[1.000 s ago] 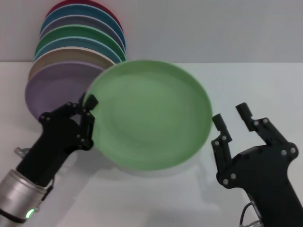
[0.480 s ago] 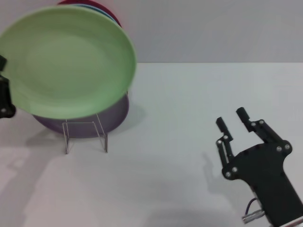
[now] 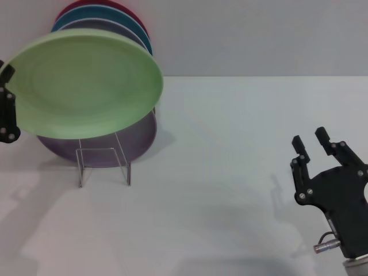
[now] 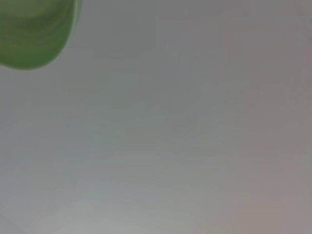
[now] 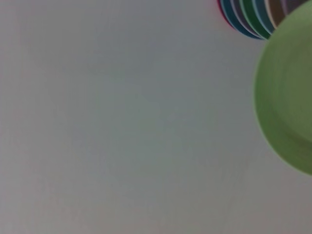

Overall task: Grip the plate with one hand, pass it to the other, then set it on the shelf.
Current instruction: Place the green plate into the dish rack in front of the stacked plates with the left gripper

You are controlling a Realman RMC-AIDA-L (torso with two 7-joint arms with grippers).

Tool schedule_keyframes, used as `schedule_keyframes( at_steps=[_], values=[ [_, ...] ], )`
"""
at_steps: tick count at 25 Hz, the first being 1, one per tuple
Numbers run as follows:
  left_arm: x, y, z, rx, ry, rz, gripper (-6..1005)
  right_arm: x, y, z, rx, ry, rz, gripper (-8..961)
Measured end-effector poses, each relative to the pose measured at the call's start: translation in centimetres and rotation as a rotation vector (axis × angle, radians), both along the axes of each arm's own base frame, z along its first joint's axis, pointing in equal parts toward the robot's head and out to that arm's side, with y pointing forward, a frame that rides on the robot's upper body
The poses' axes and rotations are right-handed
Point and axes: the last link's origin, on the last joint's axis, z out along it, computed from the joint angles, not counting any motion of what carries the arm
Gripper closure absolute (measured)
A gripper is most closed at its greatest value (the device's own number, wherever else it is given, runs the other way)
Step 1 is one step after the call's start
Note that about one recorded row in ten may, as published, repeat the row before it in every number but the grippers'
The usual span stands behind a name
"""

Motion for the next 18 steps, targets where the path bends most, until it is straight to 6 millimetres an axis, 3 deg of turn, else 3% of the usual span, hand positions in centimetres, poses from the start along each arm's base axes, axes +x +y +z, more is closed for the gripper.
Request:
schedule_keyframes(
  at_steps=[9,18],
  values=[
    [-0.7,0.9,0.9,0.020,0.145,-0.007,952,1.0,0.1,0.7,0.040,0.015,-0.072,634],
    [-1.6,1.6,0.3,-0.037,0.251,0.026,953,1.4,-0.1,1.1,0.076,0.025,-0.103,634]
  ],
)
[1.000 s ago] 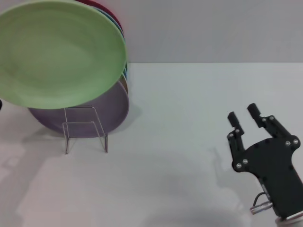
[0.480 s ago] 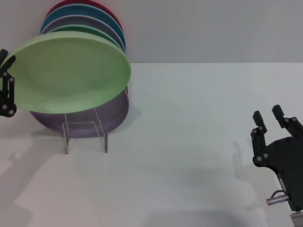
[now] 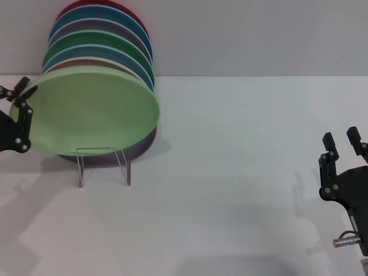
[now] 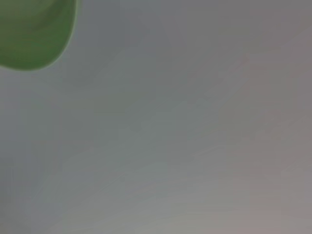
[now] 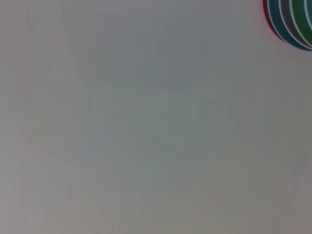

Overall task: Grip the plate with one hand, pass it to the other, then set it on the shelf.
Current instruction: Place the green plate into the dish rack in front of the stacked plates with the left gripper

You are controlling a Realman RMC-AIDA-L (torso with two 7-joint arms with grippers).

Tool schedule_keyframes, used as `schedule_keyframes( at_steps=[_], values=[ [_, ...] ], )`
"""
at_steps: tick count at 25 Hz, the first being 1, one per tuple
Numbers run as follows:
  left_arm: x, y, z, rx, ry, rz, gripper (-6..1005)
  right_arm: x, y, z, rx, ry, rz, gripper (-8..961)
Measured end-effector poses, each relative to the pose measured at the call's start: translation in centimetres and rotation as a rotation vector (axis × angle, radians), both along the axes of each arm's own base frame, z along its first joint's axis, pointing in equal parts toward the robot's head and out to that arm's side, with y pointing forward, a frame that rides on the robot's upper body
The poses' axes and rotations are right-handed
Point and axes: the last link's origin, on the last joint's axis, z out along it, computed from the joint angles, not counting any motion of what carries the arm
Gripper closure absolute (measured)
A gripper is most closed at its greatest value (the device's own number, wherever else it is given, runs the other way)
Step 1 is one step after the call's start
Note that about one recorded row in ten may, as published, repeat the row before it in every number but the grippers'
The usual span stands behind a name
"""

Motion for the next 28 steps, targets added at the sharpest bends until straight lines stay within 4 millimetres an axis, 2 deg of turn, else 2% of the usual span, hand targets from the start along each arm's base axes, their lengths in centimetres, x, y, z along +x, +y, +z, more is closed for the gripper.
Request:
schedule_keyframes(
  at_steps=[7,16,28],
  values=[
    [-0.2,0.9,0.1,-0.032,0.062,0.008,952,-0.2,0.0,-0.1,0.000,0.006,0.001,635],
    [0.0,2.8,-1.6,-0.057,0.149,0.054,952,-0.4,0.3,-0.2,-0.007,0.005,0.008,634],
    [0.2,4.0,-2.2,-0.067,0.184,0.087,917,-0.5,0.2,-0.3,-0.008,0.020,-0.004,635]
  ],
)
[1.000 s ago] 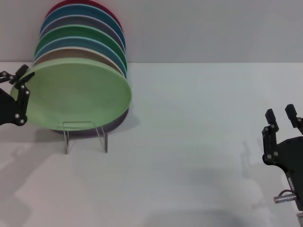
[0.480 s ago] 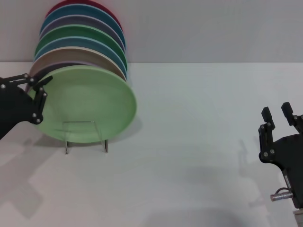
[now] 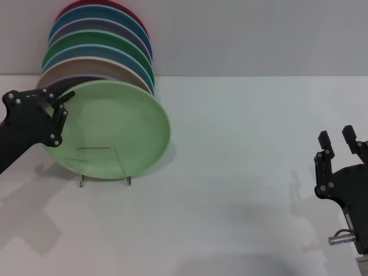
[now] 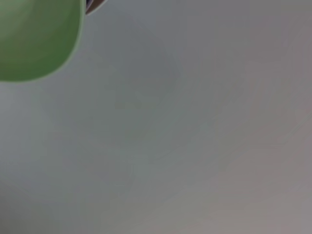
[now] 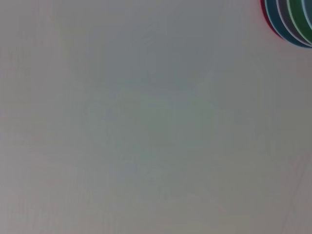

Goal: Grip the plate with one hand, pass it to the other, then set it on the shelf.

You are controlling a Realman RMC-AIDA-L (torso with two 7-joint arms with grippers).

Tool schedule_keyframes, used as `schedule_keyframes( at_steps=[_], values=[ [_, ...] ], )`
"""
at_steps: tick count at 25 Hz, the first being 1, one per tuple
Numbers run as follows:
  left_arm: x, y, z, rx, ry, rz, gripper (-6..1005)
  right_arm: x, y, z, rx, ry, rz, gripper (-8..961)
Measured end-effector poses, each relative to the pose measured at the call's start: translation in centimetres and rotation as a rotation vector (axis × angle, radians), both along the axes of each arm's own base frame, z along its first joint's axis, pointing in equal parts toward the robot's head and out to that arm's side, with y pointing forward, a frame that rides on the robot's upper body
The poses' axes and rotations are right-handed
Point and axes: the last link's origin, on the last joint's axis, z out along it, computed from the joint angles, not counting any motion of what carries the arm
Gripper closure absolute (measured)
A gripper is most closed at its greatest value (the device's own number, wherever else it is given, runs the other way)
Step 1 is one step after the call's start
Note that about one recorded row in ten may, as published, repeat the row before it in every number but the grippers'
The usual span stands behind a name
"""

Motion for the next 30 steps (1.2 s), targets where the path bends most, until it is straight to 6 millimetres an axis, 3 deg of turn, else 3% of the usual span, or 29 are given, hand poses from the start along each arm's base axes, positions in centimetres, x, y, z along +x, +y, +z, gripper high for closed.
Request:
schedule_keyframes(
  at_steps=[15,18,24,30],
  values=[
    [-1.0,-1.4,-0.1,0.102,-0.048,0.061,843,-0.3,0.6,-0.2,-0.012,0.006,0.001,635],
    [-1.2,-2.4,0.1,0.120,-0.077,0.050,731,-0.1,0.9,-0.1,-0.012,0.005,-0.009,635],
    [-1.2,-6.4,0.4,0.151,-0.224,0.008,514,0.2,2.2,0.1,-0.011,-0.004,-0.024,634],
    [-0.9,-8.0,-0.6,0.153,-0.324,0.033,513,-0.3,3.3,0.2,-0.015,-0.013,-0.005,634]
  ],
)
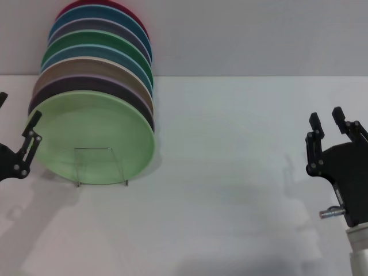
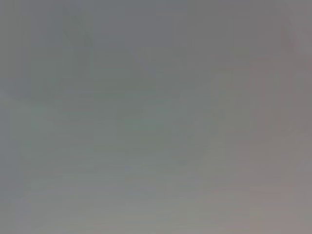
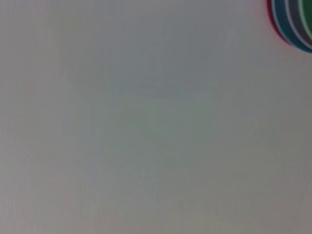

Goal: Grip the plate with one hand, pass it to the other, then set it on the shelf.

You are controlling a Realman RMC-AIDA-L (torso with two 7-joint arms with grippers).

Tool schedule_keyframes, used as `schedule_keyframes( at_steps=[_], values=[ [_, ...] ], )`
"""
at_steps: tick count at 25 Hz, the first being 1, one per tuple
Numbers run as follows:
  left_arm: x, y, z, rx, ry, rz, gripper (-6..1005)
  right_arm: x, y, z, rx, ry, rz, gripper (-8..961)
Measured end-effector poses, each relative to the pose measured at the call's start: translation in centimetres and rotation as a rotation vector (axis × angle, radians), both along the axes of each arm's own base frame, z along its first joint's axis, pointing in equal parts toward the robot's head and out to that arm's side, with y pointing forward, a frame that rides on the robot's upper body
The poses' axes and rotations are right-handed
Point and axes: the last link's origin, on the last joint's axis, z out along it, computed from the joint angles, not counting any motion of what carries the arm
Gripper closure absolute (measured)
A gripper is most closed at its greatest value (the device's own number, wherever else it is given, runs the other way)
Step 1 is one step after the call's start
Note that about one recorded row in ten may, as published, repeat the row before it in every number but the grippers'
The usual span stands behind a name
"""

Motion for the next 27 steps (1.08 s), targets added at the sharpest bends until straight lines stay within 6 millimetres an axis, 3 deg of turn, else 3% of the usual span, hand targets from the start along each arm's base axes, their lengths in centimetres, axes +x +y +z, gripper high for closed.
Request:
schedule_keyframes(
  at_steps=[6,7,11,21,23,27],
  values=[
    [-0.4,-0.2,1.0,-0.047,-0.305,0.052,511,0.1,1.6,1.2,0.056,0.027,-0.010,635],
    [-0.7,0.2,1.2,-0.097,-0.433,0.087,511,0.2,1.9,1.5,0.066,0.046,-0.015,635],
    [-1.2,1.5,0.7,-0.164,-0.557,0.158,510,0.8,2.9,2.5,0.082,0.107,-0.016,635],
    [-1.2,3.1,-0.8,-0.256,-0.627,0.248,508,1.3,3.9,3.1,0.055,0.128,0.029,635],
    [-1.2,3.2,-0.9,-0.253,-0.623,0.254,305,1.3,3.9,3.2,0.046,0.143,0.041,635],
    [-1.3,3.2,-0.6,-0.235,-0.632,0.255,305,1.3,3.7,3.2,0.031,0.131,0.064,635]
  ],
)
